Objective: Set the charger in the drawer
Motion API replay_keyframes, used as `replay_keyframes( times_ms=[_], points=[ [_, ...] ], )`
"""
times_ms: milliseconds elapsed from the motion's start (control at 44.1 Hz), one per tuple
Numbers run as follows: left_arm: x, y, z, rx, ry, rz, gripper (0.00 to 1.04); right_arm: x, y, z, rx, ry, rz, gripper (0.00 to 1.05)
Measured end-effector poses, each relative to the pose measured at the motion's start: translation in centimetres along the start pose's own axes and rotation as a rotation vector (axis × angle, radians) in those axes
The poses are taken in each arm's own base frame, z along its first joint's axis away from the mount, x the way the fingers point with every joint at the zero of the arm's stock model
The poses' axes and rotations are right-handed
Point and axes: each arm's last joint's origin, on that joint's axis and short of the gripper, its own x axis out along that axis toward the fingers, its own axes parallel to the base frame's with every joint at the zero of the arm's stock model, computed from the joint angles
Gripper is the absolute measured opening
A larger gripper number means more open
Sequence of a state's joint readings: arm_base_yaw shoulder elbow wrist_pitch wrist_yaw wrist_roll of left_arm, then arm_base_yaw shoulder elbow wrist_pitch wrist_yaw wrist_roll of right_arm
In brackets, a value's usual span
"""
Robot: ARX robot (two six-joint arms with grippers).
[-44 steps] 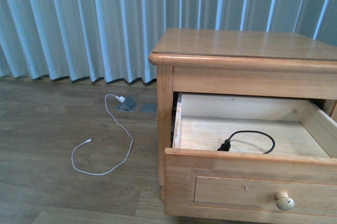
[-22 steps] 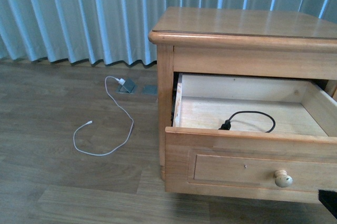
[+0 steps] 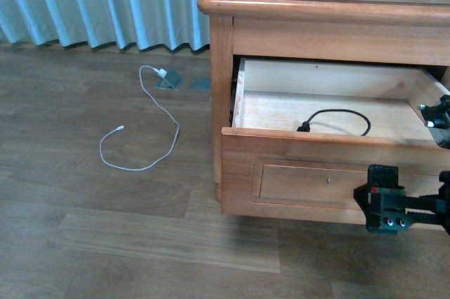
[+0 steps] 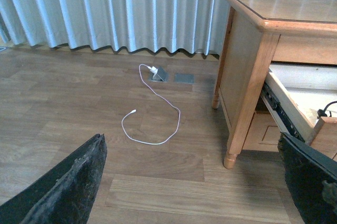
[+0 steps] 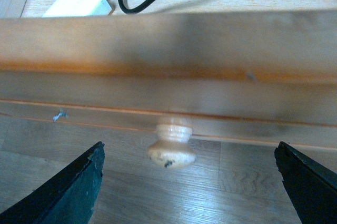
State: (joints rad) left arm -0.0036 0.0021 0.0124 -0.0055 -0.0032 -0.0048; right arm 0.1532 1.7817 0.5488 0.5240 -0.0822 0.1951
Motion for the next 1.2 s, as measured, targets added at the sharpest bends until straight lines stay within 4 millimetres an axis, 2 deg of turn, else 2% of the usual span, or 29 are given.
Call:
replay_keyframes(
  times_ms=[249, 771, 998, 1202],
  points=[
    [0.0, 0.0, 0.0, 0.000, 0.000, 0.000, 0.99, 2.5, 0.3, 1.2, -0.006, -0.029, -0.027, 0.96],
    [0.0, 0.0, 0.0, 0.000, 0.000, 0.000, 0.99, 8.2, 1.7, 7.6, 0.009, -0.214, -0.082, 0.96],
    [0.0, 0.0, 0.0, 0.000, 0.000, 0.000, 0.99, 10.2, 2.2, 9.3, -0.010, -0.258, -0.097, 0.96],
    [0.0, 0.0, 0.0, 0.000, 0.000, 0.000, 0.99, 13.0, 2.4, 10.8, -0.041, -0.307, -0.123, 0.96]
  ],
)
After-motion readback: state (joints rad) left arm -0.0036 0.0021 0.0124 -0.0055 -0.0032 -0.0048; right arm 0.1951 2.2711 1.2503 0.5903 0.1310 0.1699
